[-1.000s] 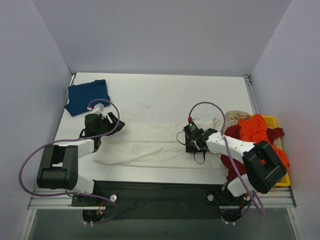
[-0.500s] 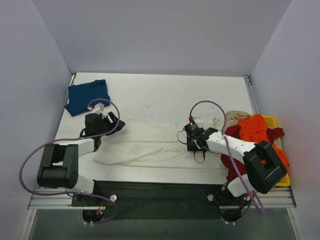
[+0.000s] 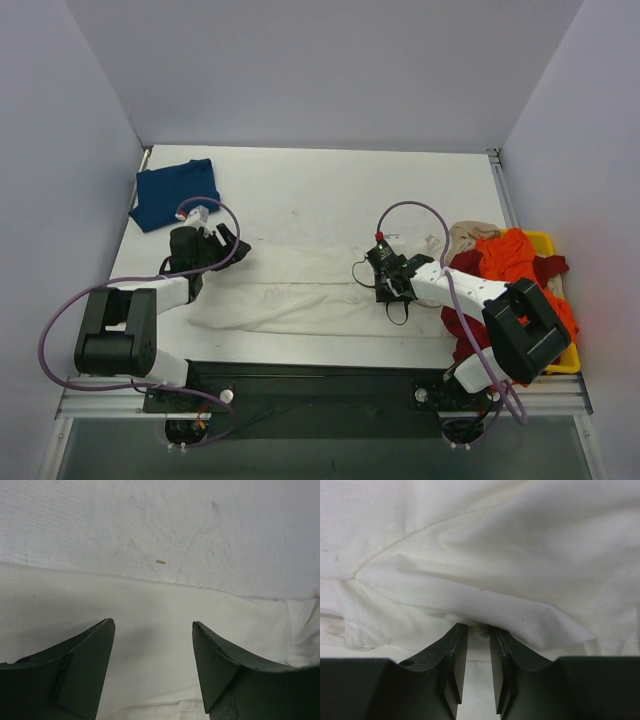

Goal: Fold and stack the t-shirts
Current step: Fold the other side of the tshirt into a rectangle

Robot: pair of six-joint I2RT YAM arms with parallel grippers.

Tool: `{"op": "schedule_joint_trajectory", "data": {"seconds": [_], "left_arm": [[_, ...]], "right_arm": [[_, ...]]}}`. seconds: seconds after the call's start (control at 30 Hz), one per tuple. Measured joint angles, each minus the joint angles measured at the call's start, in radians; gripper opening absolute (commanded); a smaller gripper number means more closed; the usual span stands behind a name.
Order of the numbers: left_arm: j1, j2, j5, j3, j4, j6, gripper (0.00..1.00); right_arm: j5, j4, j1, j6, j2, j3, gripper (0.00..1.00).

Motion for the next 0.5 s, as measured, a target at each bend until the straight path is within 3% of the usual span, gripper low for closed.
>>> {"op": "schedule_joint_trajectory", "data": {"seconds": [0.23,0.5], "left_arm": [[0.0,0.0,0.002,0.0,0.0,0.0,0.74],[0.0,0.0,0.005,0.0,0.003,-0.002,0.74]], "right_arm": [[-0.018,-0.003,0.0,-0.002,0.001,0.0,0.0],[-0.065,-0.032,0.018,-0.001,-0.034,0.0,0.0]]}}
